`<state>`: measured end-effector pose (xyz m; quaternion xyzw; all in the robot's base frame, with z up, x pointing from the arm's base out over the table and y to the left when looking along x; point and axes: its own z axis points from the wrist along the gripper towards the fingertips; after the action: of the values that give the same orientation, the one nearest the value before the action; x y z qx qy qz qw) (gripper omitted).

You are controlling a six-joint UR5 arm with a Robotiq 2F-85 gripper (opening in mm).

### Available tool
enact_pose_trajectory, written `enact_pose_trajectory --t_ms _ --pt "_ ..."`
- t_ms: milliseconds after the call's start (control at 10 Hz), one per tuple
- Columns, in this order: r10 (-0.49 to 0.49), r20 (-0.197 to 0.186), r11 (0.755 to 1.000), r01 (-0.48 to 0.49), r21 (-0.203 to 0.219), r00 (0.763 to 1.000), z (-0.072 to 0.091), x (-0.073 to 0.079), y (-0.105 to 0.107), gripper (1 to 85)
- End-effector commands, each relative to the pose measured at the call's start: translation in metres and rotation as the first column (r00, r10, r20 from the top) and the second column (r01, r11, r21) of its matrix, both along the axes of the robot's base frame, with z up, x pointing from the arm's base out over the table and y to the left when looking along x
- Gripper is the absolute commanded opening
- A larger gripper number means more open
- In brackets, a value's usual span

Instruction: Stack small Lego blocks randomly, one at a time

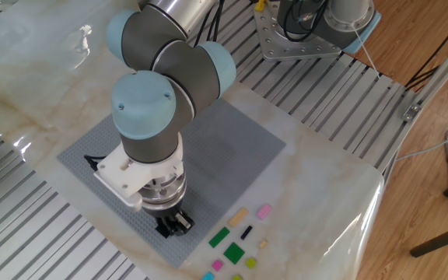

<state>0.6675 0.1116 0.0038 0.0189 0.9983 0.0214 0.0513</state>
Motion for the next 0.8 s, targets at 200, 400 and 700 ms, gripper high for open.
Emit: enact_pose_trajectory --t_ms 200,400,700 --pt "-0.007 0.000 1.000 0.007 0.011 1.000 0.0007 0.0010 0.0013 12.0" --pt "-0.007 0.000 1.000 0.007 0.013 1.000 0.0007 0.0009 0.0014 12.3" --pt "-0.004 0.002 1.000 0.004 0.016 1.000 0.0010 0.0012 0.0020 14.0"
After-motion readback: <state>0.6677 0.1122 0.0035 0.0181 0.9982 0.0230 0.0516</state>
